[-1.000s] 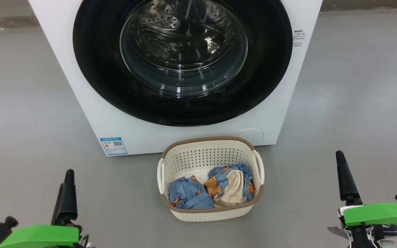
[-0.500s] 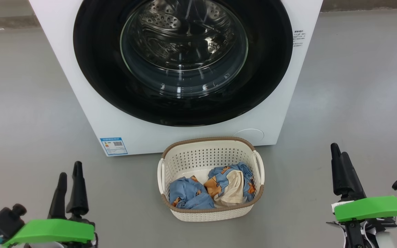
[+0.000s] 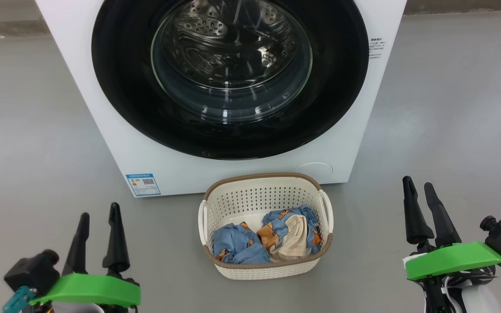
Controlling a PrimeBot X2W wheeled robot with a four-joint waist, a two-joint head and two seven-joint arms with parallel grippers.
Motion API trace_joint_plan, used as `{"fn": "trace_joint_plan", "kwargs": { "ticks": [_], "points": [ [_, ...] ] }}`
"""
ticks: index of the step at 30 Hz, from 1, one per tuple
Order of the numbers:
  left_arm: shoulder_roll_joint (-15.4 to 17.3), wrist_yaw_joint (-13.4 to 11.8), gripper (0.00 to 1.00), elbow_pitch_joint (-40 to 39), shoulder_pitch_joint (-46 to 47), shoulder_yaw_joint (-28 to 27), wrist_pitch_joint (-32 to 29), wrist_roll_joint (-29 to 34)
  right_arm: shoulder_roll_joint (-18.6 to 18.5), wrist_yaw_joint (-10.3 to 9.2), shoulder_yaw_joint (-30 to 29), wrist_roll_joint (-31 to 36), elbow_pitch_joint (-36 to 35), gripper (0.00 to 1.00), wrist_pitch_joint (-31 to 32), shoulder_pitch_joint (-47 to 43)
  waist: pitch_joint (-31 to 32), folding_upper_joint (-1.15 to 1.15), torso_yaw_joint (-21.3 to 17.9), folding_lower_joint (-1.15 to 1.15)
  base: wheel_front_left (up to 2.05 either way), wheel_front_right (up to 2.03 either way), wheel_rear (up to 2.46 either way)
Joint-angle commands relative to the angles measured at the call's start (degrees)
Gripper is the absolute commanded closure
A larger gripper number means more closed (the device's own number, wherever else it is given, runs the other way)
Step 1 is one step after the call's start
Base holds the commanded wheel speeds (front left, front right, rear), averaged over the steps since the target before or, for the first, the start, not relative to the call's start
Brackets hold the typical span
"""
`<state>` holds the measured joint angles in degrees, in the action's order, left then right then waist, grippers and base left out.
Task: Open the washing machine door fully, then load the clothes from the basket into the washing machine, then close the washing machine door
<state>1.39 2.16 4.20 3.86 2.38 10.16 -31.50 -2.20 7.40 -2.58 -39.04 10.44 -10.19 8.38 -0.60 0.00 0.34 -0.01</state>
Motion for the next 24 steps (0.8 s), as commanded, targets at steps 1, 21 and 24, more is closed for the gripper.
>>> {"fn": "trace_joint_plan", "kwargs": {
  "ticks": [1,21,24],
  "points": [
    [1.13,-0.65,0.00,-1.41,2.84,-1.00,0.77,2.85,-0.52,0.07,1.40,2.64,-1.39,0.00,-0.77,2.69,-0.02,0.00,0.03,0.00,0.00,0.00,0.00],
    [1.41,-1.69,0.00,3.36,3.83,2.74,3.99,17.12,-0.64,0.09,2.00,18.77,2.45,0.00,-3.96,4.40,-0.02,0.00,0.27,0.00,0.00,0.00,0.00],
    [1.46,-1.86,0.00,4.57,4.10,3.01,4.49,18.39,-0.66,0.09,1.99,21.02,3.39,0.00,-4.46,4.72,0.08,0.00,0.24,0.00,0.00,0.00,0.00]
  ]
}}
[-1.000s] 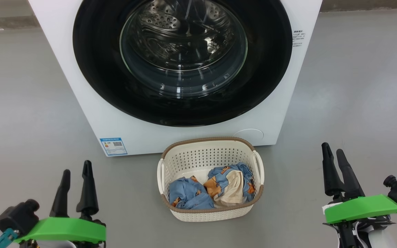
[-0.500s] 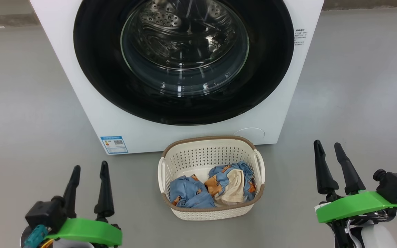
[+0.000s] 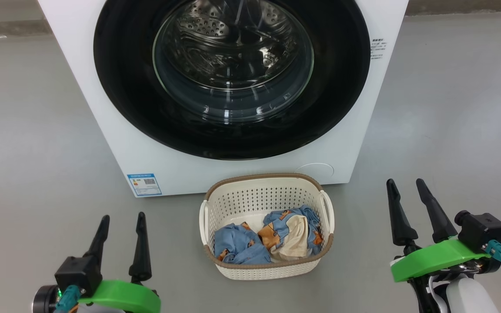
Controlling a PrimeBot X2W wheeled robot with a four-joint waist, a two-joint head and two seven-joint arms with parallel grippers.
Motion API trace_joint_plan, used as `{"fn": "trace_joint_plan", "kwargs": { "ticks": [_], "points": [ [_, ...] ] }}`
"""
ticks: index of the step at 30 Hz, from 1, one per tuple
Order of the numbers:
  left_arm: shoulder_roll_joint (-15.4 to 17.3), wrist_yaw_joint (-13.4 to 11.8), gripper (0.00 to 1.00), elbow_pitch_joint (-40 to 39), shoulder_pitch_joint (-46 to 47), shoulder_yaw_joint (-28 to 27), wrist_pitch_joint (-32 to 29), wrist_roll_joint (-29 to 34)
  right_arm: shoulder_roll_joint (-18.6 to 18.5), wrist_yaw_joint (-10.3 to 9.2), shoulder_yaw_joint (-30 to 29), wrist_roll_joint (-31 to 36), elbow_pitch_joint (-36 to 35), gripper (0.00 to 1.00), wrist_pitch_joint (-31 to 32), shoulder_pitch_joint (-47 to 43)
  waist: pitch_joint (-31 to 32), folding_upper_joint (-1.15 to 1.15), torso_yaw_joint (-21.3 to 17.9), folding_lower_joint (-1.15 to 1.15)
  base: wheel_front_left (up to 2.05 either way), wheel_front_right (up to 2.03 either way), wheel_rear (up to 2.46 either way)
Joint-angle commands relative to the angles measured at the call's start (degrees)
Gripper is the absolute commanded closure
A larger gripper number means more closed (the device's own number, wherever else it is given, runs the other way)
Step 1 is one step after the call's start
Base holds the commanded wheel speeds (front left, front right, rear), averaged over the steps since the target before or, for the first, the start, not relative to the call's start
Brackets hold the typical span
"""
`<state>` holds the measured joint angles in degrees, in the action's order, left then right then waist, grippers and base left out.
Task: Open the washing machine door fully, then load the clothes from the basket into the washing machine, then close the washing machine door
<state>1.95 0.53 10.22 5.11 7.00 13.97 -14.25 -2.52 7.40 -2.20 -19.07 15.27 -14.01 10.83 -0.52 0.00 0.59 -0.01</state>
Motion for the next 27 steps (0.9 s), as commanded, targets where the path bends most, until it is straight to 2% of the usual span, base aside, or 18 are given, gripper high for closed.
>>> {"fn": "trace_joint_plan", "kwargs": {
  "ticks": [1,17,27],
  "points": [
    [0.91,-0.15,0.00,-1.06,2.91,-1.49,0.85,1.63,-0.35,0.09,1.62,1.90,-1.14,0.00,-0.81,2.36,0.03,0.00,-0.02,0.00,0.00,0.00,0.00],
    [0.93,-0.26,0.00,4.89,3.35,-0.96,1.03,-0.07,-0.36,0.09,1.82,3.33,2.72,0.00,-0.99,2.55,0.16,0.00,0.15,0.00,0.00,0.00,0.00],
    [0.93,-0.43,0.00,5.41,4.06,-1.22,1.03,0.73,-0.36,0.09,1.98,3.27,3.74,0.00,-0.99,3.12,-0.11,0.00,0.07,0.00,0.00,0.00,0.00]
  ]
}}
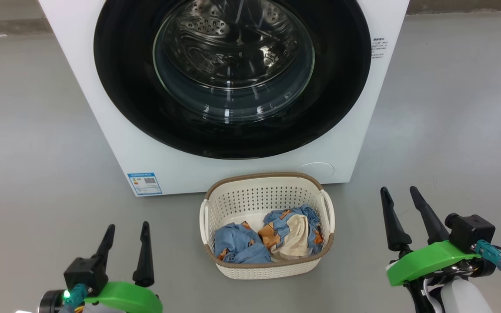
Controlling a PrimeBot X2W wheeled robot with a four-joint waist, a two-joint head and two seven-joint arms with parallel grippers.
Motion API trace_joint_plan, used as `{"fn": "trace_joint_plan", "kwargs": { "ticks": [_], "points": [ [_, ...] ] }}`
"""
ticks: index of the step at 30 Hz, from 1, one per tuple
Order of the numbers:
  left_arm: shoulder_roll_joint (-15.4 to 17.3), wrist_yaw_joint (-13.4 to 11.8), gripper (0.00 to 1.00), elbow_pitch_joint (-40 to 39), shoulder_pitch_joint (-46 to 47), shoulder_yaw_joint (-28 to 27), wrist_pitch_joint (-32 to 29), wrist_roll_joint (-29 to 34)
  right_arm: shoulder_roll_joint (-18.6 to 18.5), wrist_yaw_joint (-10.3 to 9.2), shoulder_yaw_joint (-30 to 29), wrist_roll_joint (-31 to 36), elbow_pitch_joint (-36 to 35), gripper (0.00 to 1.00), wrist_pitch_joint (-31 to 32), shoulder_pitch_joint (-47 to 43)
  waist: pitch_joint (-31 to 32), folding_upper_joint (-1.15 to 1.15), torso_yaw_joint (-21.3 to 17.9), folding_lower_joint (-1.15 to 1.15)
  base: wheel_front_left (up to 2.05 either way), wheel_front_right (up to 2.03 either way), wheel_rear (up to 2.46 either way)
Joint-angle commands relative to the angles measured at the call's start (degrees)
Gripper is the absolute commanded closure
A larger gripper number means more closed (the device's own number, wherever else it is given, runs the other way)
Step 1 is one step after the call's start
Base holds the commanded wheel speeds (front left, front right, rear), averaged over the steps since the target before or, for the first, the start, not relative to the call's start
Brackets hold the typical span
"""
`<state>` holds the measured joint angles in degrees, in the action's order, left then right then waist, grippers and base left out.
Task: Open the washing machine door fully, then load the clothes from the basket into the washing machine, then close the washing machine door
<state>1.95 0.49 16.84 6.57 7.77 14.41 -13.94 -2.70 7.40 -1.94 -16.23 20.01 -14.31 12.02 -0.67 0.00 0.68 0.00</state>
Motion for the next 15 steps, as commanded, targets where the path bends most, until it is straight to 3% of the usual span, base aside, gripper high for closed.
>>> {"fn": "trace_joint_plan", "kwargs": {
  "ticks": [1,15],
  "points": [
    [0.93,-0.40,0.00,-1.26,2.55,-2.01,0.59,0.36,-0.18,0.09,1.75,0.48,-0.90,0.00,-0.69,1.94,0.06,0.00,-0.05,0.00,0.00,0.00,0.00],
    [0.93,-0.78,0.00,-1.48,2.35,-1.78,0.59,0.38,-0.18,0.09,2.00,0.52,-0.34,0.00,-0.69,2.00,0.09,0.00,-0.04,0.00,0.00,0.00,0.00]
  ]
}}
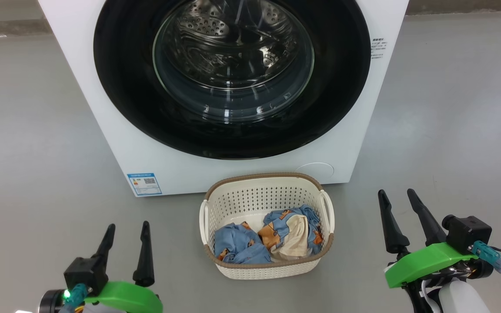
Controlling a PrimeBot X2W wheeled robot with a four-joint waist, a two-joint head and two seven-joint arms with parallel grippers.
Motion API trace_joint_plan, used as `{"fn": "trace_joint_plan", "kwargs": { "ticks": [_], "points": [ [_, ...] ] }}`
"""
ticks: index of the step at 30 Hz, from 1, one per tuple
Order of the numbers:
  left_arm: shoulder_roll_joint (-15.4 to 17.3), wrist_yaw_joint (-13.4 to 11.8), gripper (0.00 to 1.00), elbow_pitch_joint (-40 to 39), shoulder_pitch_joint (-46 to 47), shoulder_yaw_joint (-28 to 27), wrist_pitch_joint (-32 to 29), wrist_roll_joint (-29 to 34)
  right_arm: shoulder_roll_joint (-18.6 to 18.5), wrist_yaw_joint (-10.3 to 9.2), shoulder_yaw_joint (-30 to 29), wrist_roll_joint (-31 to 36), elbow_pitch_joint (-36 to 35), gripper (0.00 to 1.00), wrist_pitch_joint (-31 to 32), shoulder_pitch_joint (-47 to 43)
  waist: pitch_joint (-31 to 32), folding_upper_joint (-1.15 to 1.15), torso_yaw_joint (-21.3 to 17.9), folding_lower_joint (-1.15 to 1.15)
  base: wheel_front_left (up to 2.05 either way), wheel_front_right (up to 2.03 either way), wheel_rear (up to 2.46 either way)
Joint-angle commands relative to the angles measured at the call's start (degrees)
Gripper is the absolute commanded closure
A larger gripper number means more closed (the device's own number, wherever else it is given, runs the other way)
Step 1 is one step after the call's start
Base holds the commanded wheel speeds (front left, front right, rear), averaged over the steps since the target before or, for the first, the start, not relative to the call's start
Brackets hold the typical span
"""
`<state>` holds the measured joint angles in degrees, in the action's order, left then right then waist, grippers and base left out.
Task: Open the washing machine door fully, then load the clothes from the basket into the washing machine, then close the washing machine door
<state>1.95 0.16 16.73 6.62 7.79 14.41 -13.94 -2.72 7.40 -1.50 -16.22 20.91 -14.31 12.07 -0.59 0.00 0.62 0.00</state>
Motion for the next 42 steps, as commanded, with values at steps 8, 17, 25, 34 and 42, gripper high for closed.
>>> {"fn": "trace_joint_plan", "kwargs": {
  "ticks": [8,17,25,34,42],
  "points": [
    [0.93,-0.69,0.00,-0.73,2.30,-1.85,0.59,0.38,-0.16,0.09,1.56,0.43,-1.08,0.00,-0.69,1.98,0.19,0.00,0.15,0.00,0.00,0.00,0.00],
    [0.93,-0.77,0.00,-0.55,2.25,-1.69,0.59,0.68,-0.16,0.09,1.53,0.77,-1.01,0.00,-0.69,1.84,0.36,0.00,0.31,0.00,0.00,0.00,0.00],
    [0.93,-0.53,0.00,-0.33,2.13,-1.62,0.59,-0.18,-0.16,0.09,1.82,0.96,-1.06,0.00,-0.69,1.86,0.30,0.00,0.37,0.00,0.00,0.00,0.00],
    [0.93,0.28,0.00,0.42,2.23,-1.23,0.59,-0.63,-0.16,0.09,1.75,1.13,-0.96,0.00,-0.69,1.88,0.32,0.00,0.33,0.00,0.04,0.02,-0.07],
    [0.93,0.52,0.00,0.41,2.19,-1.03,0.59,-0.05,-0.16,0.09,2.09,0.94,-0.67,0.00,-0.69,1.86,0.51,0.00,0.31,0.00,0.56,0.38,-0.95]
  ]
}}
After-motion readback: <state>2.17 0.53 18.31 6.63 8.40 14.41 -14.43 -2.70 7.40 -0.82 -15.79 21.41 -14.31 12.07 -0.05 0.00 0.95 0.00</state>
